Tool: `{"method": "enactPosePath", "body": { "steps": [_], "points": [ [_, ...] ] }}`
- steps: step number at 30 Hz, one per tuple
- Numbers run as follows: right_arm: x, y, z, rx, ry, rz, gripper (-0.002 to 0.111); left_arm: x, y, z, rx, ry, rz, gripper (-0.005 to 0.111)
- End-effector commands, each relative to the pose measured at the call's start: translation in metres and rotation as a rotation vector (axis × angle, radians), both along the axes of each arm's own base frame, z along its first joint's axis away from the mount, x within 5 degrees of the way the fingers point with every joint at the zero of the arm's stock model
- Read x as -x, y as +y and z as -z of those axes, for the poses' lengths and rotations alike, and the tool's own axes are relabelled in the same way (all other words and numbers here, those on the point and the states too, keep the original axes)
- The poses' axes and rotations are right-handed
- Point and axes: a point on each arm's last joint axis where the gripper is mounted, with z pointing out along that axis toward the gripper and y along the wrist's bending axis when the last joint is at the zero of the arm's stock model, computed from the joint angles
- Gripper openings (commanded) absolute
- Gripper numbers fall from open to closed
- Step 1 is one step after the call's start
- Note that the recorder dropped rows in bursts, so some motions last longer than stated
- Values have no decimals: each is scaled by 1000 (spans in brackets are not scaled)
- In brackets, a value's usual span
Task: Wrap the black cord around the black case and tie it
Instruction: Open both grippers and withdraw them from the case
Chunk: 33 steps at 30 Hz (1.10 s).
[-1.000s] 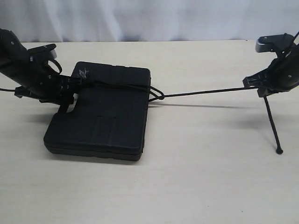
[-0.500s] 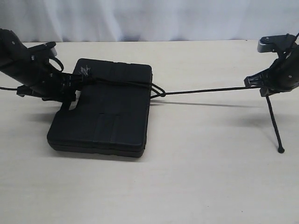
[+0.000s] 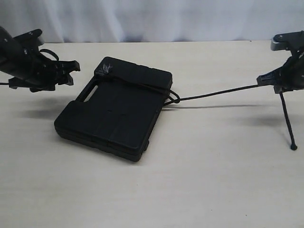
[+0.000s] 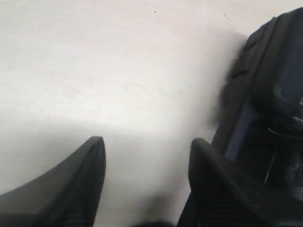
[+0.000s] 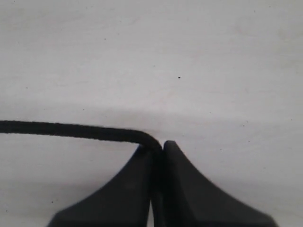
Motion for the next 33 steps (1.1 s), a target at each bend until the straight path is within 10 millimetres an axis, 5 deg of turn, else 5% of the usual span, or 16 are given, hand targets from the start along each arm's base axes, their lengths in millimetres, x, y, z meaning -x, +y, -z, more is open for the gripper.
{"method": "enactPosePath", "body": {
  "steps": [1,7,11,14,18,20,25,29,33],
  "points": [
    [-1,-2,-3,-11,-31,17,21,-3,0,-8,6,-28,-10,51],
    [1,0,-5,-45,-1,40,60,-1,2,-26,-14,-67,7,51],
    [4,0,-34,-50,50,43,65,6,5,-52,-54,-104,50,51],
    [12,9,-60,-55,96,24,56,16,2,-73,-97,-110,121,48],
    [31,41,-79,-29,178,-125,4,35,-15,-91,-124,-37,246,17],
    [42,58,-82,-28,211,-169,5,47,-26,-96,-143,28,326,0],
    [73,83,-93,-37,229,-201,5,86,-51,-111,-229,125,426,0],
    [102,84,-101,-45,136,-199,5,134,-62,-129,-269,-1,429,0],
    [137,81,-113,-50,-132,-202,5,187,-66,-151,-205,-285,436,0]
  ]
}}
